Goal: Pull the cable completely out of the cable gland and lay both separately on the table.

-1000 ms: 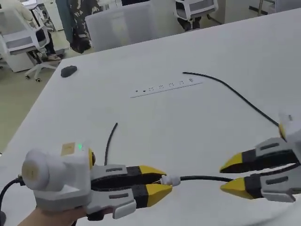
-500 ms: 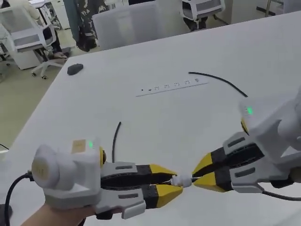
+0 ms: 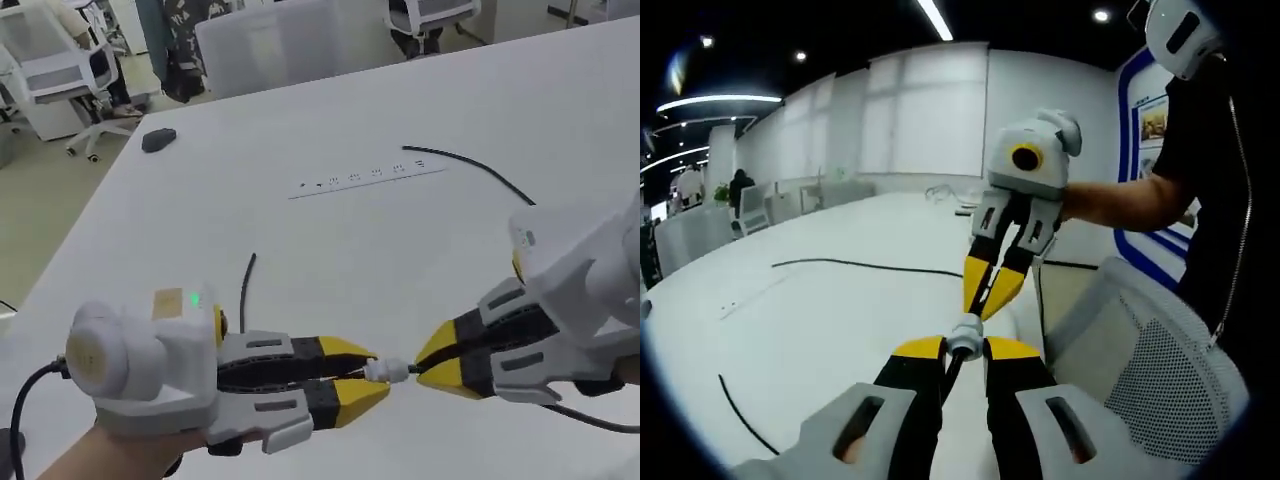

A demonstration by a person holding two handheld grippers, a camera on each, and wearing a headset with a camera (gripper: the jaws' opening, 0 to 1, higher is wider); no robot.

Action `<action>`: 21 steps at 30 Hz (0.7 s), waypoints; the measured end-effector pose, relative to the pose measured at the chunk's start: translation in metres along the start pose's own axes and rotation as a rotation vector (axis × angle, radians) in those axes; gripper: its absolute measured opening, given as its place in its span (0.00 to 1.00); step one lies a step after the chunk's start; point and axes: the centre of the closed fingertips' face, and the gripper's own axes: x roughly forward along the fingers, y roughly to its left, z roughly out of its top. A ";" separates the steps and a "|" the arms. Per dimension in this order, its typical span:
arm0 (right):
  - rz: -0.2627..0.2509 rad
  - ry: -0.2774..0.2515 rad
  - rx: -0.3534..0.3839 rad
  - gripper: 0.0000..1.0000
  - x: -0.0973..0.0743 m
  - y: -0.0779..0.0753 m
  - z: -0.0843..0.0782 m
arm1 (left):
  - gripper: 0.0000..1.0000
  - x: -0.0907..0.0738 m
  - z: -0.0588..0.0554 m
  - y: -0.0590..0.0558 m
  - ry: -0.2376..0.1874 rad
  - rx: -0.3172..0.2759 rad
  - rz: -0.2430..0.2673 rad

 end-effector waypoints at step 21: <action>-0.150 0.124 0.203 0.00 -0.051 -0.038 -0.113 | 0.14 -0.036 -0.007 0.033 0.003 -0.026 0.117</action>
